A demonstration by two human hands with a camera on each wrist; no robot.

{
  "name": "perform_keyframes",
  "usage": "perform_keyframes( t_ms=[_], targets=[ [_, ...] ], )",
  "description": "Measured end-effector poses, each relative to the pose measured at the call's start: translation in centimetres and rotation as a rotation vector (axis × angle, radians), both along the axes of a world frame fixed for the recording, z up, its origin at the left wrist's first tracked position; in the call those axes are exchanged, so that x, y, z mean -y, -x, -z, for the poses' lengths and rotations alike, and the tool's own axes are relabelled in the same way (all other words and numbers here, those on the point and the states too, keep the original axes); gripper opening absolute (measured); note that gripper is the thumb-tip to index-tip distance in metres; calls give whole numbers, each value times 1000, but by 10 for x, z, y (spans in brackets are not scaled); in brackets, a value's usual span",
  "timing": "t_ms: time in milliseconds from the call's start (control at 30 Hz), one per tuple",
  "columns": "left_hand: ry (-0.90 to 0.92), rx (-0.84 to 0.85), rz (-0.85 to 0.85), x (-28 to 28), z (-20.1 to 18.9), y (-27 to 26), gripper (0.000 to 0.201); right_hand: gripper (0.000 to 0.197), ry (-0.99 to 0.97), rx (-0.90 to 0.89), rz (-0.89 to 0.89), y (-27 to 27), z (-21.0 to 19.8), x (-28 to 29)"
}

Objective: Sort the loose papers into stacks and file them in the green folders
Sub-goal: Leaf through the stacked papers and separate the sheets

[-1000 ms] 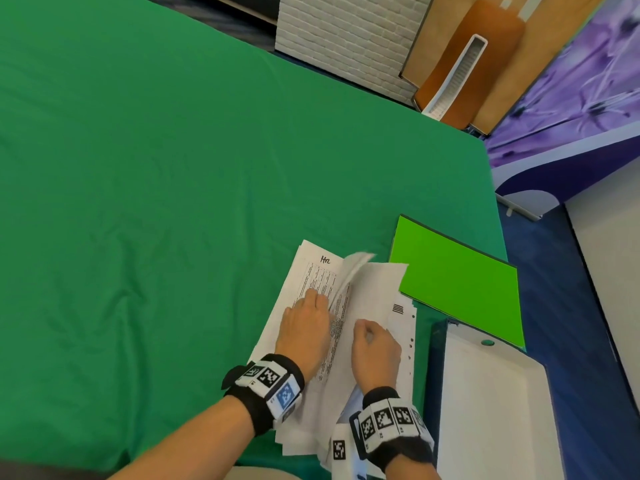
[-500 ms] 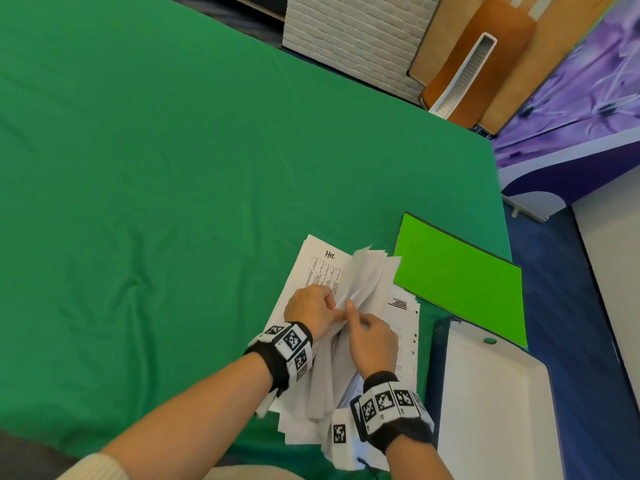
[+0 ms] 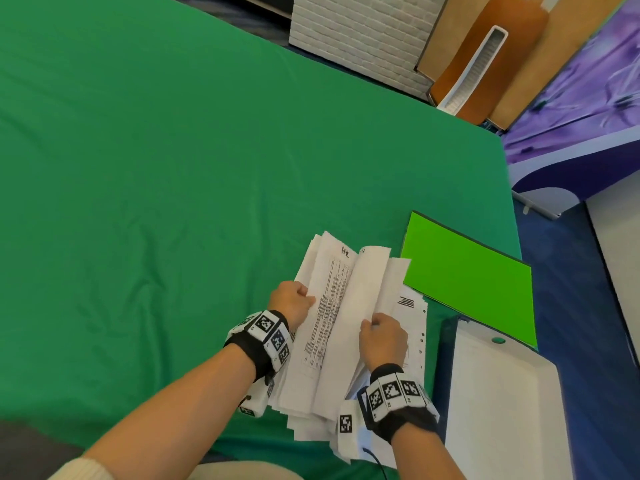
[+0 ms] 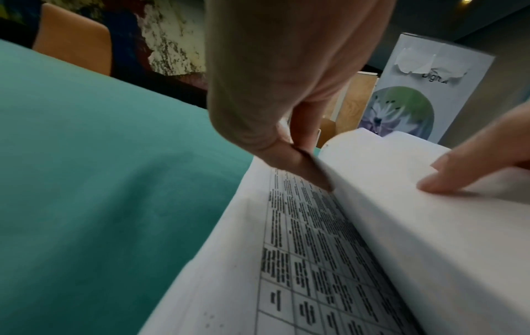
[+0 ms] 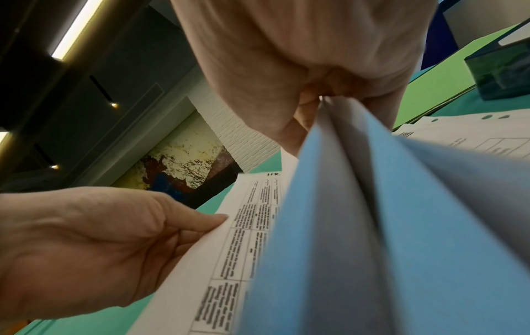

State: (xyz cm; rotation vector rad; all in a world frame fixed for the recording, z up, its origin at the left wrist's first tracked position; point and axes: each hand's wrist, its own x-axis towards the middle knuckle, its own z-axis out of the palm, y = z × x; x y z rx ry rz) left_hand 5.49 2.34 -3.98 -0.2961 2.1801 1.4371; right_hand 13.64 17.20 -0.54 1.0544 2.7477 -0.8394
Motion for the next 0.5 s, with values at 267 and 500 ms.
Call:
perform_keyframes(
  t_ms=[267, 500],
  targets=[
    [-204, 155, -53, -3, -8, 2, 42, 70, 74, -88, 47, -7, -5, 7],
    [-486, 301, -199, -27, -12, -17, 29, 39, 119, -113, 3, -14, -7, -9]
  ],
)
